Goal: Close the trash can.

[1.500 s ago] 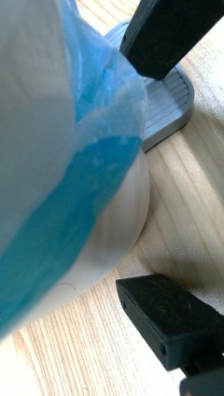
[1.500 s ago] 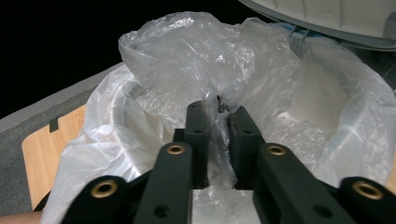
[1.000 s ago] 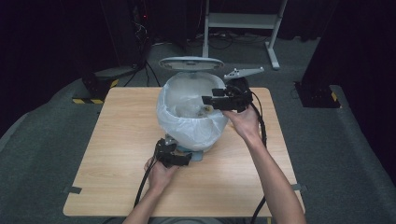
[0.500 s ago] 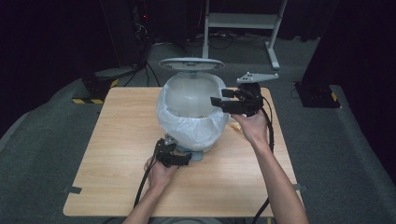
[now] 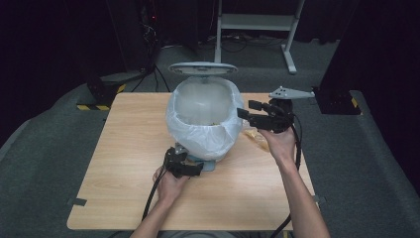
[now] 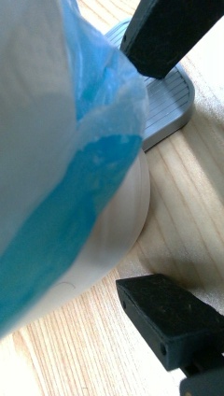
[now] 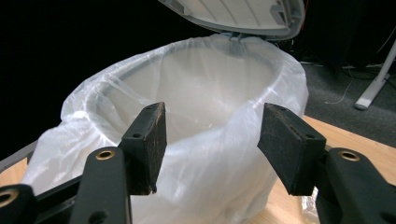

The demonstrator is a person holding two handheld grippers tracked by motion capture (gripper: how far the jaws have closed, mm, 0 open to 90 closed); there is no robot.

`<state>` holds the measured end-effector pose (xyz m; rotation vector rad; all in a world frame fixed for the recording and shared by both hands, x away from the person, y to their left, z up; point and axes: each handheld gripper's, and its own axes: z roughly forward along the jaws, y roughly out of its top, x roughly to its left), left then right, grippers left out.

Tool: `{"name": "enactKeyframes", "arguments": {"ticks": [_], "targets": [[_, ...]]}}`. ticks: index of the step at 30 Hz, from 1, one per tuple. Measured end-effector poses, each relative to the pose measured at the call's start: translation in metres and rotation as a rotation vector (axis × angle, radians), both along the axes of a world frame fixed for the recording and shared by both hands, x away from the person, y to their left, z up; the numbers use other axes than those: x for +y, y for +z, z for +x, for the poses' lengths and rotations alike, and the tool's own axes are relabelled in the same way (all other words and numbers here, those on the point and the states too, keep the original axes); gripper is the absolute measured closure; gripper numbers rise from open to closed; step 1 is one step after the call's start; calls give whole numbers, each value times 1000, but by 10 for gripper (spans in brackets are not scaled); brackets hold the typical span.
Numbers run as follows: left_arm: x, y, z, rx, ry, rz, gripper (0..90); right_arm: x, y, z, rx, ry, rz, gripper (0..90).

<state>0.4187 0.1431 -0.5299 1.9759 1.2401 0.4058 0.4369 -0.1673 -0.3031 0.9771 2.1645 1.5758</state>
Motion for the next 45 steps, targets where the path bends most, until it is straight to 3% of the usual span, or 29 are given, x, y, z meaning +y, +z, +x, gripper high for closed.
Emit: {"name": "enactKeyframes", "arguments": {"ticks": [7, 17, 28, 34, 43, 45], "targets": [[0, 0, 0, -7, -1, 4, 1, -13, -16, -5, -4, -25, 37, 409], [0, 0, 0, -8, -1, 7, 0, -26, -36, -9, -4, -62, 40, 391], [0, 0, 0, 1, 0, 2, 1, -40, -67, -10, 65, -138, -17, 380], [0, 0, 0, 0, 1, 2, 0, -47, -82, -10, 76, -185, -37, 390], [-1, 0, 0, 0, 6, 2, 0, -47, -94, -7, 75, -202, -71, 356], [0, 1, 0, -2, -1, 19, 0, -47, -97, -6, 84, -207, -75, 351]]}}
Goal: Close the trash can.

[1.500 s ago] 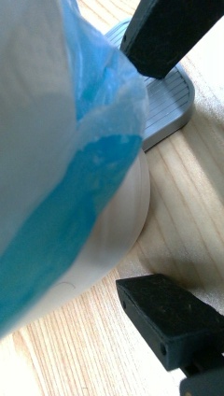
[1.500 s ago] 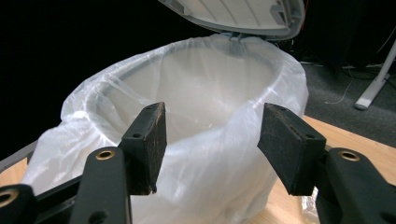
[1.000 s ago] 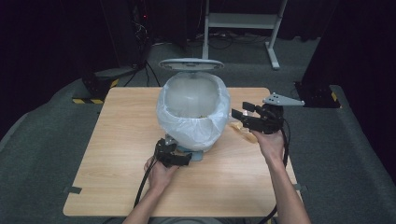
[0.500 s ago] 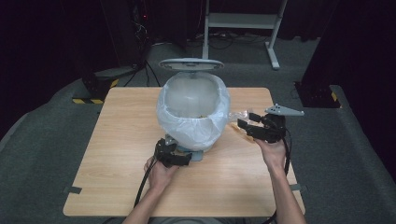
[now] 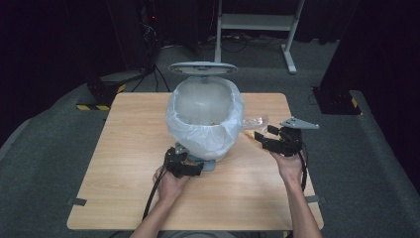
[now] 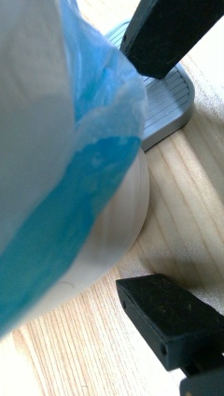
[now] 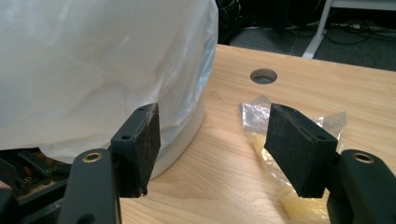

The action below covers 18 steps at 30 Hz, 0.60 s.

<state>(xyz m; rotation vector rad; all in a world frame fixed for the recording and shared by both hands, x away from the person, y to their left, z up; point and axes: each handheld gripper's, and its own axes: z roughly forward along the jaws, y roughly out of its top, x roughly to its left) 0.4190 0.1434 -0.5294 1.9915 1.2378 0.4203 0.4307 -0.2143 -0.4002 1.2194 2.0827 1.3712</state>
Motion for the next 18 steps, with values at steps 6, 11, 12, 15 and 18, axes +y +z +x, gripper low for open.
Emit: {"name": "enactKeyframes", "arguments": {"ticks": [6, 11, 12, 15, 18], "targets": [[0, 0, 0, -3, 3, 2, 0, -1, -11, 6, 22, -9, -27, 349], [0, 0, 0, -3, 6, 0, 0, -3, -21, 11, 39, -19, -29, 349], [-1, 0, 0, -1, 6, -2, 0, -3, -23, 13, 42, -21, -34, 349], [0, 0, 0, -3, 5, 3, 0, -4, -28, 16, 49, -27, -45, 355], [0, 0, 0, 6, -1, 5, 0, -4, -34, 19, 54, -30, -60, 366]]}}
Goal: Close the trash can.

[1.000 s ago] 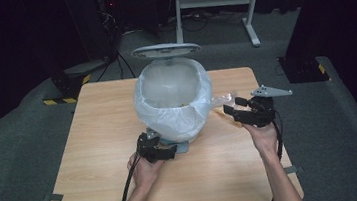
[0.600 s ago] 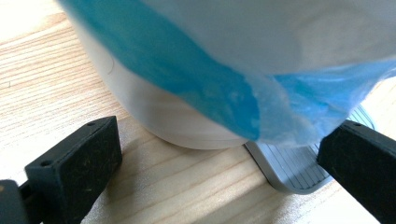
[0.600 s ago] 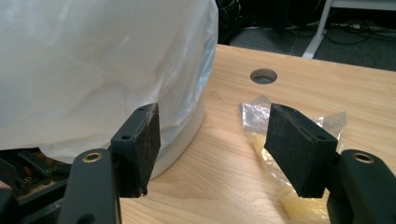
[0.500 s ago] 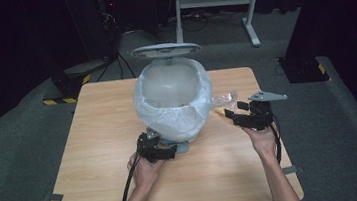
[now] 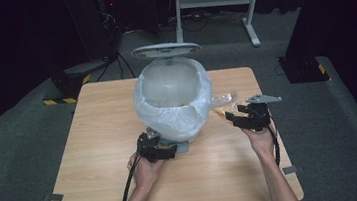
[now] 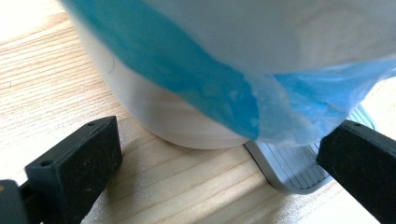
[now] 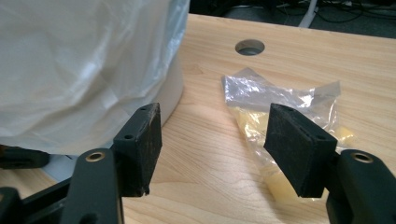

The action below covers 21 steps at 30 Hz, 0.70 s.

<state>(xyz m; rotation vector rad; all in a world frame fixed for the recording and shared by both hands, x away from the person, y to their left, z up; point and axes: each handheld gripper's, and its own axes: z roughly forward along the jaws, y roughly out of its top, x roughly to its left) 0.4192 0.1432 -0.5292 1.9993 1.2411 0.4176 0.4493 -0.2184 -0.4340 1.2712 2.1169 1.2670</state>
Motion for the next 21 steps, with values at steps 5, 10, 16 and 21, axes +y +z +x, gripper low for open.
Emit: {"name": "enactKeyframes", "arguments": {"ticks": [5, 10, 16, 21], "targets": [[0, 0, 0, 0, 2, -5, 1, 0, -7, 3, 14, -14, -12, 374], [0, 0, 0, 0, 3, -7, 1, -1, -17, 12, 31, -32, -23, 374], [0, 0, 0, 0, 3, -7, 1, -3, -27, 21, 53, -49, -31, 374], [0, 0, 0, 0, 3, -8, 1, -2, -37, 28, 64, -67, -77, 362]]}}
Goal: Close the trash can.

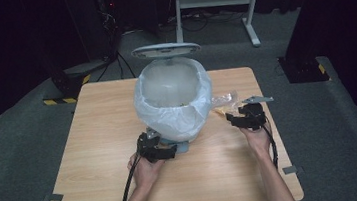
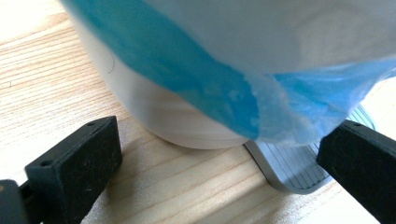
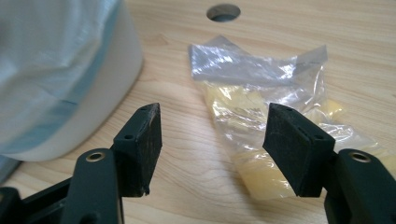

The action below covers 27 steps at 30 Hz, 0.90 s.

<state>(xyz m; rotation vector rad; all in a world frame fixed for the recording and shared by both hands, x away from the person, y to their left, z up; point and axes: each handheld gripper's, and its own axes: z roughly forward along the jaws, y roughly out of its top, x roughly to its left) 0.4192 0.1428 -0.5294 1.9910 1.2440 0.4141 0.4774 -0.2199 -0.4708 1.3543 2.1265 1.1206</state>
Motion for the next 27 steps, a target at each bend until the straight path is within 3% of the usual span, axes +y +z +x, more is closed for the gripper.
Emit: {"name": "enactKeyframes", "arguments": {"ticks": [4, 17, 27], "targets": [[0, 0, 0, 0, 0, 0, 1, 2, -7, 6, 17, -17, -33, 351], [0, 0, 0, 0, 1, -1, 1, 3, -16, 21, 16, -33, -51, 343], [0, 0, 0, -2, 3, -4, 1, -1, -36, 31, 93, -56, -62, 321]]}}
